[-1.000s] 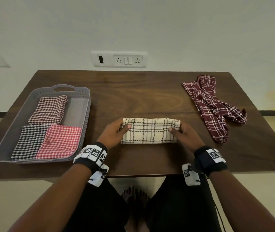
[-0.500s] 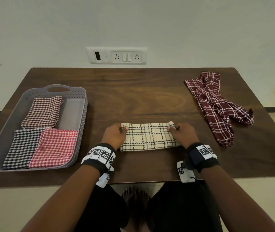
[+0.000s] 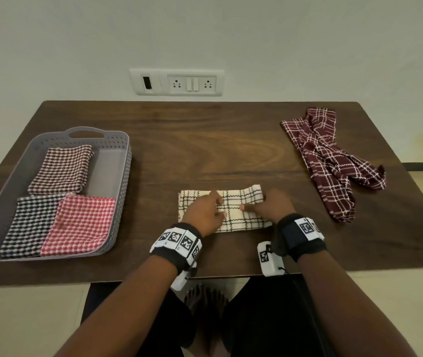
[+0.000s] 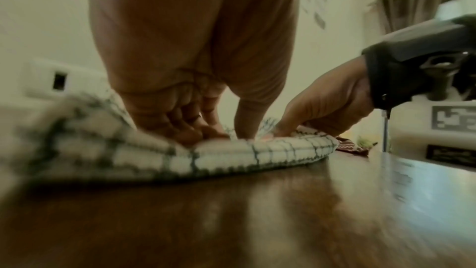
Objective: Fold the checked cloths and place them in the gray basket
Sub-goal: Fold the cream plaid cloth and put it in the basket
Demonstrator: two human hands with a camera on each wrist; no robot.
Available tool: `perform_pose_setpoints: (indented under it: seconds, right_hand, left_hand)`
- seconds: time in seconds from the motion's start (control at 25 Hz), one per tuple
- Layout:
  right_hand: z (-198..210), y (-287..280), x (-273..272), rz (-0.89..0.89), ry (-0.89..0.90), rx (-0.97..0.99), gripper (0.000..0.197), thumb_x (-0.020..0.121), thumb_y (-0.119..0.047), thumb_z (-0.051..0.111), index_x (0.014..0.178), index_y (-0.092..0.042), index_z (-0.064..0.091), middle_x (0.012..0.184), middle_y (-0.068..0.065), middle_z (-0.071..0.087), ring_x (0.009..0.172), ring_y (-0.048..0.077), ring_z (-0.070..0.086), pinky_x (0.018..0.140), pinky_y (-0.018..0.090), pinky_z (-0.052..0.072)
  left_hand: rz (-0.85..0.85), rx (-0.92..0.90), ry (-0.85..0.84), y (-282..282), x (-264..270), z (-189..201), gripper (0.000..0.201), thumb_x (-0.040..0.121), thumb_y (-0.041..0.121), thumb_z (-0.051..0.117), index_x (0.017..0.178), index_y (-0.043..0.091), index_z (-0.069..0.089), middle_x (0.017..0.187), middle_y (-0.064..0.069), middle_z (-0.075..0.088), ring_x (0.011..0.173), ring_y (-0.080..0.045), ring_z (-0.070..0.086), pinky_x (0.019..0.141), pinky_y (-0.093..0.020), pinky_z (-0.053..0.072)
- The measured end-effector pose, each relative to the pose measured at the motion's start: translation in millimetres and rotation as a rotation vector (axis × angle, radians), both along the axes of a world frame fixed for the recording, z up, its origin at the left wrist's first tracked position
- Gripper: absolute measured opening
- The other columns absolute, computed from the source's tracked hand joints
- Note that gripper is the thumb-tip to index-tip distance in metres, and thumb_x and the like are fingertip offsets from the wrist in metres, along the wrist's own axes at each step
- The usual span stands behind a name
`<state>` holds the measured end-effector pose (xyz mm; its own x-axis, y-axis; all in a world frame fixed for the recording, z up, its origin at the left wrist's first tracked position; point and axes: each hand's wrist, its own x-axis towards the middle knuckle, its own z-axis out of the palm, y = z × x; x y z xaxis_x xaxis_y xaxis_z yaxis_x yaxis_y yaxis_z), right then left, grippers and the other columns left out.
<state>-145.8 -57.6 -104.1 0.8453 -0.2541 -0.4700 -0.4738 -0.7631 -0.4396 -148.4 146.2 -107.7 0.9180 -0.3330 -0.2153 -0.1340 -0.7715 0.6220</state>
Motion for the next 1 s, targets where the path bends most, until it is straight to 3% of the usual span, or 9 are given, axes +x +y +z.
perform_pose_setpoints:
  seconds: [0.12,0.28,0.4,0.56,0.64,0.72,0.8,0.88,1.0]
  right_hand:
    - [10.9,1.3,-6.9,-0.134,-0.080,0.361,0.044,0.071,-0.034,0.087,0.101,-0.006,0.071,0.097,0.009,0.075,0.096,0.028,0.071,0.086,0.041,0.058]
    - [40.7,13.2,-15.8,-0.191,-0.424,0.598,0.054,0.068,-0.013,0.089,0.114,-0.016,0.060,0.099,0.005,0.074,0.092,0.018,0.072,0.081,0.036,0.059]
    - [76.5,26.6,-12.7,0.122,-0.571,0.589,0.038,0.073,-0.007,0.085,0.105,-0.017,0.069,0.093,-0.007,0.075,0.082,-0.001,0.069,0.074,0.014,0.053]
    - [91.8,34.3,-16.3,0.515,-0.870,0.191,0.030,0.077,0.002,0.071,0.101,-0.016,0.076,0.101,-0.003,0.075,0.096,0.006,0.066,0.089,0.012,0.046]
    - [79.1,36.1,-18.8,0.638,-0.947,0.009,0.027,0.077,0.002,0.070,0.099,-0.013,0.075,0.099,0.003,0.076,0.095,0.019,0.069,0.088,0.029,0.053]
    - [60.3,38.8,-26.9,0.725,-0.905,-0.106,0.017,0.080,-0.007,0.071,0.095,-0.013,0.074,0.093,0.005,0.075,0.087,0.024,0.070,0.079,0.037,0.059]
    - [38.4,39.6,-42.2,0.777,-0.839,-0.123,0.017,0.085,-0.014,0.058,0.094,-0.015,0.073,0.088,0.005,0.074,0.081,0.025,0.070,0.070,0.036,0.059]
    - [20.0,40.5,-63.1,0.803,-0.780,-0.105,0.026,0.083,-0.017,0.049,0.095,-0.019,0.071,0.086,0.003,0.072,0.079,0.024,0.069,0.065,0.032,0.058]
    - [10.0,40.9,-85.2,0.787,-0.770,-0.058,0.029,0.082,-0.015,0.048,0.102,-0.023,0.068,0.091,0.000,0.072,0.082,0.021,0.069,0.065,0.028,0.056]
  left_hand:
    - [0.135,-0.029,0.028,3.0,1.4,-7.1,0.020,0.089,0.036,0.065,0.088,0.017,0.062,0.073,0.004,0.064,0.083,-0.021,0.066,0.070,-0.027,0.046]
    - [0.323,-0.189,0.476,-0.3,16.3,22.4,0.084,0.090,0.074,0.032,0.080,0.000,0.071,0.075,-0.014,0.076,0.066,-0.024,0.070,0.069,-0.031,0.056]
    - [0.403,-0.630,0.879,-0.6,46.8,42.8,0.102,0.082,0.085,0.014,0.100,0.000,0.067,0.098,-0.022,0.073,0.080,-0.030,0.071,0.068,-0.032,0.059]
    - [0.390,-1.176,0.869,-6.7,76.2,71.9,0.068,0.099,0.056,0.038,0.126,-0.003,0.058,0.119,-0.023,0.068,0.105,-0.035,0.066,0.081,-0.042,0.060]
    - [0.438,-1.176,0.811,-7.2,74.0,73.2,0.040,0.100,0.025,0.050,0.130,-0.001,0.058,0.125,-0.022,0.066,0.112,-0.032,0.065,0.087,-0.041,0.058]
    - [0.491,-1.022,0.691,-5.1,66.4,56.0,0.041,0.093,0.006,0.058,0.133,0.002,0.055,0.128,-0.020,0.064,0.112,-0.030,0.066,0.088,-0.042,0.058]
    - [0.544,-0.663,0.316,4.6,55.4,37.5,0.063,0.083,0.000,0.067,0.140,0.013,0.046,0.141,-0.013,0.053,0.122,-0.026,0.057,0.101,-0.044,0.050]
    - [0.328,-0.433,-0.141,13.4,44.7,17.2,0.062,0.080,0.006,0.070,0.134,0.026,0.049,0.140,-0.003,0.047,0.125,-0.020,0.052,0.106,-0.043,0.046]
    - [-0.084,-0.444,0.172,10.6,22.1,13.8,0.026,0.094,0.035,0.061,0.111,0.018,0.069,0.113,-0.007,0.070,0.100,-0.014,0.066,0.100,-0.049,0.051]
